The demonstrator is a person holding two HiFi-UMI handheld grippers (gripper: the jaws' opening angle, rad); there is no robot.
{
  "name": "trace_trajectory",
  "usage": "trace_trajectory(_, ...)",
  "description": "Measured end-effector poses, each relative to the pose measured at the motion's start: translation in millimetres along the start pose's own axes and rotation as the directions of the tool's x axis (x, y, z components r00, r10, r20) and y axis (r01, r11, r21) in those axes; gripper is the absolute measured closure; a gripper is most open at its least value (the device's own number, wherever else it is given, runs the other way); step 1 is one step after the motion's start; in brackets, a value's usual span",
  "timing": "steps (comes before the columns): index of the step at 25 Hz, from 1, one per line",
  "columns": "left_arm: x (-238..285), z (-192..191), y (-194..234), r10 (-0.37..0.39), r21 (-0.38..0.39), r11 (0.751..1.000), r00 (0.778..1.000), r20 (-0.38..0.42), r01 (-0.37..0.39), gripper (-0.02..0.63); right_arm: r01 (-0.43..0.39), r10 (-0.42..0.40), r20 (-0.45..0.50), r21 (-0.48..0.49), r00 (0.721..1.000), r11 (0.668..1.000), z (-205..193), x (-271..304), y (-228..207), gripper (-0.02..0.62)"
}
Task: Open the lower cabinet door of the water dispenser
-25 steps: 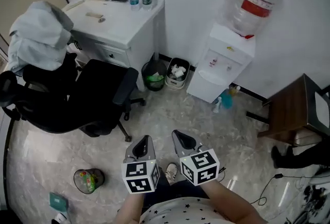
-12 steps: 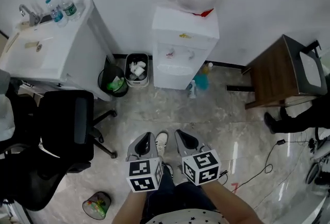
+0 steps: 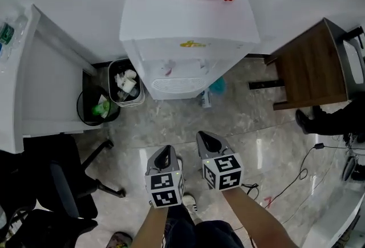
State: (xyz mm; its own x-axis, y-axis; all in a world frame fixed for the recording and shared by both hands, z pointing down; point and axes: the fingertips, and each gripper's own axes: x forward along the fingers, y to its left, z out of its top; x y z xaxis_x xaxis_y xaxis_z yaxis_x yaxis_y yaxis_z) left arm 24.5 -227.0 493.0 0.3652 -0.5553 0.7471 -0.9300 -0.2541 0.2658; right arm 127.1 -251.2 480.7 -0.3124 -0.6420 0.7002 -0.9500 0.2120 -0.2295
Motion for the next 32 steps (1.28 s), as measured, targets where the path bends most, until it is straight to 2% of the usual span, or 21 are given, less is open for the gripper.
trace_trajectory(3,68,-17,19,-0.018,-0.068,0.998,0.999,-0.049,0.014,0.600,0.038,-0.038,-0.018,0.038,0.999,0.999,-18,66,-51,0.601)
trace_trajectory(4,87,-21,25,-0.021,-0.084,0.996,0.998,-0.055,0.016,0.600,0.038,-0.036,-0.027,0.060,0.999,0.997,-25,87,-67,0.579)
trace_trajectory(5,105,-24,31,-0.023,-0.095,0.995,0.998,-0.060,0.017,0.600,0.032,-0.029,-0.036,0.077,0.999,0.996,-30,107,-81,0.490)
trace_trajectory(6,122,-27,37,-0.023,-0.104,0.994,0.998,-0.064,0.016,0.600,0.028,-0.024,-0.046,0.074,0.999,0.997,-35,126,-94,0.444)
trace_trajectory(10,173,-43,56,-0.025,-0.110,0.994,0.997,-0.078,0.016,0.600,0.055,-0.062,-0.088,-0.083,0.994,0.995,-49,186,-143,0.369)
trace_trajectory(14,198,-56,68,-0.027,-0.063,0.998,0.995,-0.092,0.022,0.600,0.107,-0.112,-0.053,-0.089,0.992,0.990,-48,218,-183,0.345)
trace_trajectory(17,210,-63,70,-0.040,-0.045,0.998,0.993,-0.109,0.036,0.600,0.095,-0.097,-0.006,-0.128,0.995,0.987,-36,235,-188,0.333)
trace_trajectory(20,219,-64,67,-0.051,-0.057,0.997,0.992,-0.114,0.045,0.600,0.067,-0.068,0.000,-0.180,0.998,0.981,-27,244,-184,0.316)
trace_trajectory(26,222,-65,57,-0.061,-0.045,0.997,0.991,-0.122,0.056,0.600,0.079,-0.078,0.013,-0.119,0.997,0.990,-28,244,-181,0.321)
trace_trajectory(32,217,-72,50,-0.061,-0.036,0.998,0.990,-0.129,0.056,0.600,0.090,-0.092,-0.007,-0.112,0.996,0.990,-41,232,-174,0.330)
